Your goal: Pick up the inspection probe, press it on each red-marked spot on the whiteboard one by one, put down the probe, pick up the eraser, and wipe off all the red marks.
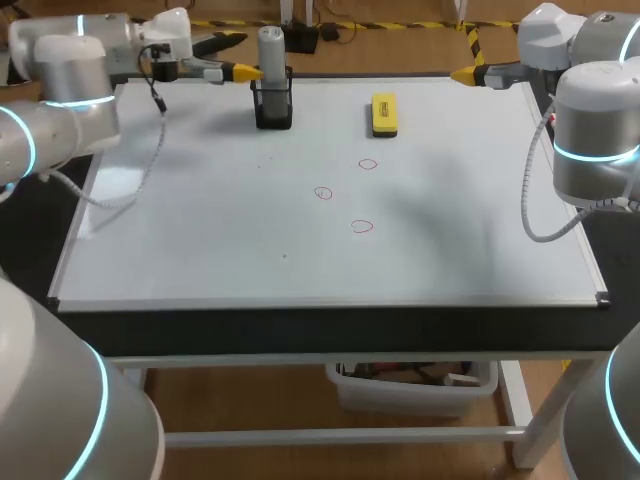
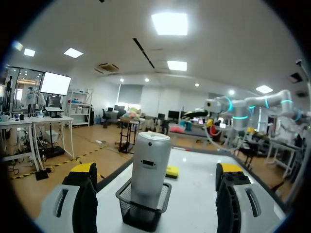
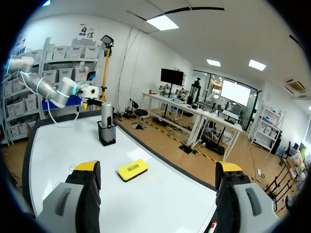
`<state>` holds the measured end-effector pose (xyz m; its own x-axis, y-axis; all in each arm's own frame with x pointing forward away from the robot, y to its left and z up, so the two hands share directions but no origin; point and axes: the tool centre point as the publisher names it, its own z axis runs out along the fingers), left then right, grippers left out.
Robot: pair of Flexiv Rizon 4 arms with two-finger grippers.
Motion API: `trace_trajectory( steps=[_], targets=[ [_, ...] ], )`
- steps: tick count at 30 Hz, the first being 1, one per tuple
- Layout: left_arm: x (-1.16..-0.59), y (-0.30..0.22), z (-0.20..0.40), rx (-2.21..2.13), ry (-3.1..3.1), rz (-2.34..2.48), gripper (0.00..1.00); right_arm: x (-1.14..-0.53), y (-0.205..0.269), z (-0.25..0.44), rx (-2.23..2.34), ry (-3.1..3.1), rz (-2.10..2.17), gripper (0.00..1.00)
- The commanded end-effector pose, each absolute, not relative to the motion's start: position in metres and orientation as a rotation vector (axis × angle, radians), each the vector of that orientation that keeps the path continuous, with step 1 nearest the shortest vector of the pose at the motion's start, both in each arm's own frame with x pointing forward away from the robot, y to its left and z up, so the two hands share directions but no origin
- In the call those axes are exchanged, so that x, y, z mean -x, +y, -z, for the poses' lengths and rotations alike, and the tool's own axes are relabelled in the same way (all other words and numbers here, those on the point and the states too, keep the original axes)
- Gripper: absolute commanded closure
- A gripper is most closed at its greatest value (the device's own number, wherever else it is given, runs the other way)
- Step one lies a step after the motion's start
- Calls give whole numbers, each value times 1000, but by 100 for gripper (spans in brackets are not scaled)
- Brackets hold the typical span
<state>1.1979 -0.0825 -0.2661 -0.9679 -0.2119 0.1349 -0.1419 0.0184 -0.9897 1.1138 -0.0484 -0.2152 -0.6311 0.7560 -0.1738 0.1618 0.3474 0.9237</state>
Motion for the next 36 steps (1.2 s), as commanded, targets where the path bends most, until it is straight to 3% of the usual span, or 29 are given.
trace_trajectory(
  steps=[1,18,36],
  targets=[
    [-1207,-98,275,134,2307,2300,0,-1114,-49,216,-796,2015,-1286,0],
    [-1205,-138,284,175,2298,2281,0,-1114,-49,216,-796,2015,-1286,0],
    [-1212,-145,282,213,2245,2287,0,-1114,-49,216,-796,2015,-1286,0]
  ],
)
